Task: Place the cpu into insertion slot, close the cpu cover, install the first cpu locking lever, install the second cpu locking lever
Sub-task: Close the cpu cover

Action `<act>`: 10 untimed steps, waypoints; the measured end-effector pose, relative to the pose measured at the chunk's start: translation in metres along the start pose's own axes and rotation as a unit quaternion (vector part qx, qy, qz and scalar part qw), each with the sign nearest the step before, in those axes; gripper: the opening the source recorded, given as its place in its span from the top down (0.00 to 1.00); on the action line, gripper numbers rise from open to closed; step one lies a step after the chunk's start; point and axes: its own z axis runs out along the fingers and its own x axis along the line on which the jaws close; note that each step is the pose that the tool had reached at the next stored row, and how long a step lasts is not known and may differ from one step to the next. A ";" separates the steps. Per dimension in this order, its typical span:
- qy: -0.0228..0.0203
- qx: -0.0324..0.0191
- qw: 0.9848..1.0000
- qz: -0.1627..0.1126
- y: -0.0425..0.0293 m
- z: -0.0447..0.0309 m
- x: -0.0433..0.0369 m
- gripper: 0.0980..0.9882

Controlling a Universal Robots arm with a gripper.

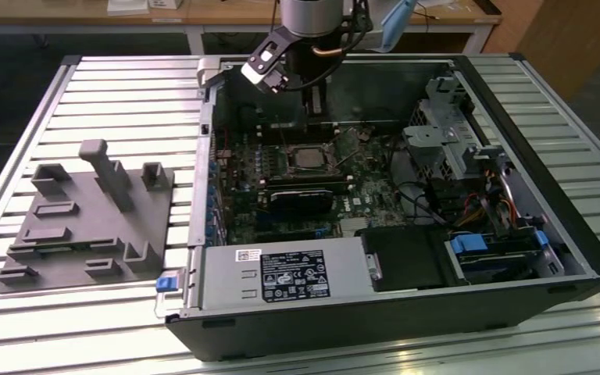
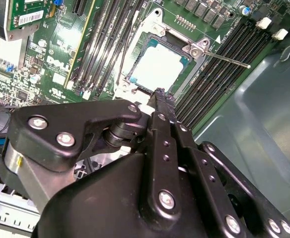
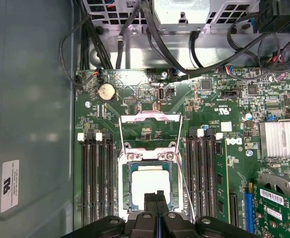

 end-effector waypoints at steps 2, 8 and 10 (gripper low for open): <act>0.000 0.000 1.000 0.000 0.0001 -0.0009 0.0000 0.99; 0.000 0.000 1.000 0.000 0.0002 -0.0015 0.0000 0.99; 0.000 0.000 1.000 0.000 0.0015 -0.0015 0.0000 0.99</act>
